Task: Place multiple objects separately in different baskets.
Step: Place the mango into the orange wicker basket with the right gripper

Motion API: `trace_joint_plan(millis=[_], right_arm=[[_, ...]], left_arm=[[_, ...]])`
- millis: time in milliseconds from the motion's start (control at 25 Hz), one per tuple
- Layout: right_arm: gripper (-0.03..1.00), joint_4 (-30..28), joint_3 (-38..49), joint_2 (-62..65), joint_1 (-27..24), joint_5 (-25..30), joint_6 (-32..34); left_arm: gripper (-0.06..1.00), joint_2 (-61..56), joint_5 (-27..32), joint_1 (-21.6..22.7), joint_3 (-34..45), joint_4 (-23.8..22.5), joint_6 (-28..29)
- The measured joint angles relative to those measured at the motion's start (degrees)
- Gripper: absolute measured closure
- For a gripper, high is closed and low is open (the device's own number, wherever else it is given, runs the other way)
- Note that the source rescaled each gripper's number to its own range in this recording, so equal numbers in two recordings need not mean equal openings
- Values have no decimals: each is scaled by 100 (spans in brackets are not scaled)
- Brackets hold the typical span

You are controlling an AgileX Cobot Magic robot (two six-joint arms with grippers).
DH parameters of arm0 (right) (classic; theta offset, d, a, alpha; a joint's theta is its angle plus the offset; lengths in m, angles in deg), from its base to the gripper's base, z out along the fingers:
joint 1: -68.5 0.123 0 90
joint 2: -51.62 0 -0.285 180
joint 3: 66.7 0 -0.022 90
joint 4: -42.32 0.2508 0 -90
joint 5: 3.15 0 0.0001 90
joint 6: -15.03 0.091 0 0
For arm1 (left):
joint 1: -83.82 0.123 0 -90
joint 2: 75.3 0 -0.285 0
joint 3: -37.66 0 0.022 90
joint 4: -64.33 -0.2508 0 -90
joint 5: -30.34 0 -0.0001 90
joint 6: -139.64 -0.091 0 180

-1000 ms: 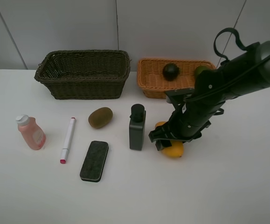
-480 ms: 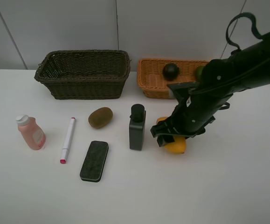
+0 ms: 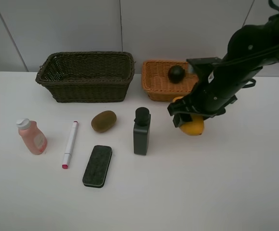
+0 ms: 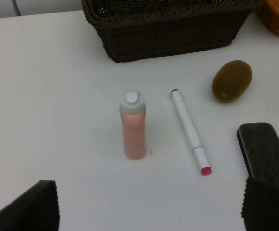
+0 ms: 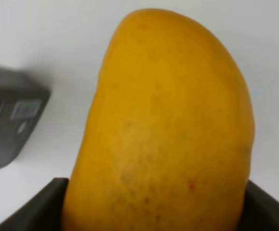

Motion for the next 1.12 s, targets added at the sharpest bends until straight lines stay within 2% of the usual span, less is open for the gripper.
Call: trace_joint_plan(millis=[400, 760, 1120], right_arm=[[39, -678, -1230, -39, -613, 184, -19], [39, -726, -2217, -904, -1038, 29, -296], [39, -732, -3049, -1938, -1136, -315, -427]], left_arm=[[-5, 0, 0, 0, 0, 0, 0], [-5, 0, 0, 0, 0, 0, 0], [-5, 0, 0, 0, 0, 0, 0]])
